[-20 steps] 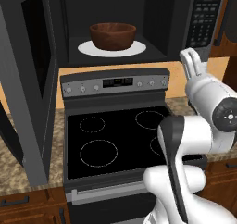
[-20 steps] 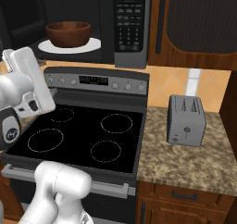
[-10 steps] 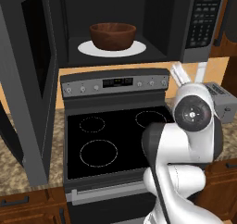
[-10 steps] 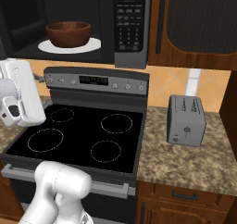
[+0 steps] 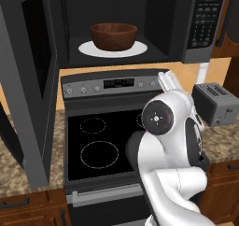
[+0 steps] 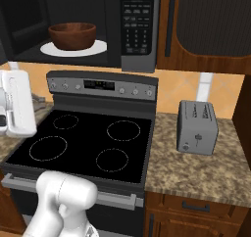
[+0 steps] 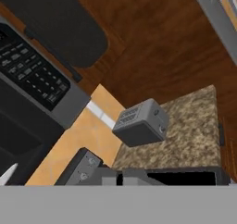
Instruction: Open the microwave, place the bowl with waffle inside the microwave, then close the microwave door and turn it on.
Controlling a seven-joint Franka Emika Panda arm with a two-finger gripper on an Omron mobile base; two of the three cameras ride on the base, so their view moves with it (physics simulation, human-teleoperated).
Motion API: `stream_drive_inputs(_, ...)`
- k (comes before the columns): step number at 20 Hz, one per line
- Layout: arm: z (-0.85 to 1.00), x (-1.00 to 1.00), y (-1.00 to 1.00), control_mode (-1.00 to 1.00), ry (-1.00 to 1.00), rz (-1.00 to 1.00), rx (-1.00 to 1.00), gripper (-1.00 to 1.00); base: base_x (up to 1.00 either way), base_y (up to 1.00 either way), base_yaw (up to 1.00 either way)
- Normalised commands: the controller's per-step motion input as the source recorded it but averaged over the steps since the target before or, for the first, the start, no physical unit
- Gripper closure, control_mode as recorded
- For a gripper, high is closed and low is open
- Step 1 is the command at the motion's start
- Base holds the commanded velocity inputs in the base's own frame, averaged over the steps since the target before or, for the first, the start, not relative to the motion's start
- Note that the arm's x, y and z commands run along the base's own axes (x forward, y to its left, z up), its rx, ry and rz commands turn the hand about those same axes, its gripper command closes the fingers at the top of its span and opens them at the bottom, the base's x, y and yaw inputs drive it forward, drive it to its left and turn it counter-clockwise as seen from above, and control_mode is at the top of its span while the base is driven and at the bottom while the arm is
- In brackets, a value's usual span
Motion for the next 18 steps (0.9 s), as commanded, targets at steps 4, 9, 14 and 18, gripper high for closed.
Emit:
stream_drive_inputs(4,-0.74,0.12,0.03,-1.00,-0.08,-0.04,-0.14,1.00,0.00,0.00,0.00)
stream_drive_inputs(9,-0.86,0.18,0.15,-1.00,-0.05,-0.01,-0.20,1.00,0.00,0.00,0.00)
stream_drive_inputs(14,-0.78,0.09,0.28,-1.00,-0.05,0.00,-0.20,1.00,0.00,0.00,0.00)
stream_drive_inputs(18,-0.55,0.00,0.44,-1.00,-0.08,0.00,-0.17,1.00,0.00,0.00,0.00)
